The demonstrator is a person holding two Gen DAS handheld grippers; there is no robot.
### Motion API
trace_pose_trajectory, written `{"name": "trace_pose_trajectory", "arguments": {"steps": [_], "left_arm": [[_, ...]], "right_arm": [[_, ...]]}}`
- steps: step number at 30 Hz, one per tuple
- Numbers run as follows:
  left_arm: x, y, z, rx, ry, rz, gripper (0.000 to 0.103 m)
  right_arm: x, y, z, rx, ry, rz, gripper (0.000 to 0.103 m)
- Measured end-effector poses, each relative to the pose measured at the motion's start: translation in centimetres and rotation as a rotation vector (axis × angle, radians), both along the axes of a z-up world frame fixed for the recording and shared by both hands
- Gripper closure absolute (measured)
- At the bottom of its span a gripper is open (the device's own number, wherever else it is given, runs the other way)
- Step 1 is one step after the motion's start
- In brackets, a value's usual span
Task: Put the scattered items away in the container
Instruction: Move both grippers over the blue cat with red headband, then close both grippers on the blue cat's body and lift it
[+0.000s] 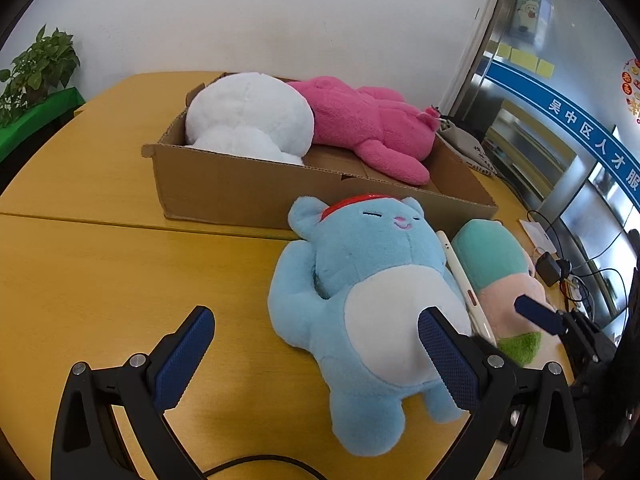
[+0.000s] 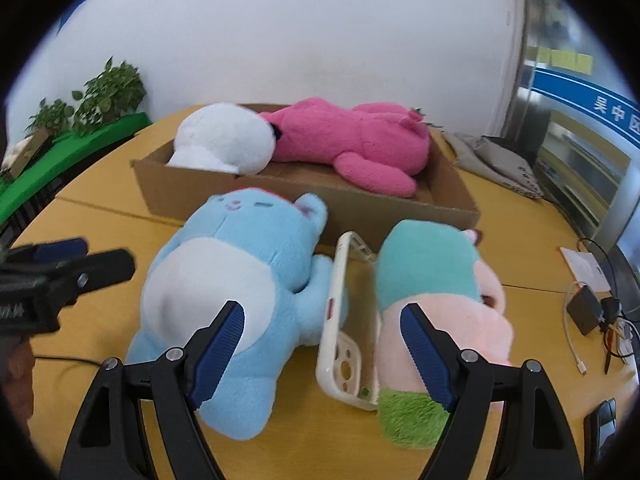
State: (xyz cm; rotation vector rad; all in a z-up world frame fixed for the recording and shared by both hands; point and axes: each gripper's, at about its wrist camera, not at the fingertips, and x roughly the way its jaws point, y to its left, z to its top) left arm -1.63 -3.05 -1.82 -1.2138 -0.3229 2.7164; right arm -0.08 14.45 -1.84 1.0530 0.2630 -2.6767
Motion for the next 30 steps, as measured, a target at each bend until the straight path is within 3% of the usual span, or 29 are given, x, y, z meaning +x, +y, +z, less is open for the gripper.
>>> {"name": "trace_pose_trajectory", "arguments": {"steps": [4, 7, 8, 10, 16, 19, 23, 26, 30], "left_arm": [[-2.4, 0.0, -2.3, 0.061, -0.076, -0.072, 0.0], [-2.4, -0.3, -2.6, 0.099, -0.087, -0.087, 0.001], [-2.3, -0.3, -2.5, 0.097, -0.087, -0.089, 0.002], [-1.9, -0.7, -2.4, 0.112, -0.086, -0.092, 0.007], [-0.1, -1.6, -2.6, 0.176, -0.094, -0.115, 0.01], [1.4, -1.9, -2.5, 0.138, -0.092, -0.116, 0.01], [3.1, -3.3, -2.3, 0.125, -0.102, -0.105, 0.01], [4.2, -4.4, -2.0, 0.161, -0.106, -0.11, 0.012], [4.2, -5.9, -1.5, 0.144, -0.091, -0.08, 0.013]], "right_arm": [[0.1, -1.3, -1.3, -0.043, -0.026, 0.055, 0.023], [-0.5, -1.9, -1.9, -0.048, -0.031, 0.083, 0.023], [-0.6, -2.1, -2.1, -0.052, -0.039, 0.108, 0.025], [-0.7, -2.2, -2.3, -0.104, -0.076, 0.159, 0.038], [0.4, -3.7, -2.8, -0.147, -0.094, 0.245, 0.043], [1.1, -4.7, -3.6, -0.213, -0.146, 0.333, 0.047], [1.6, -5.7, -3.9, -0.258, -0.15, 0.389, 0.045], [0.7, -4.7, -4.1, -0.39, -0.217, 0.396, 0.041], [0.1, -3.4, -4.3, -0.391, -0.221, 0.326, 0.041]]}}
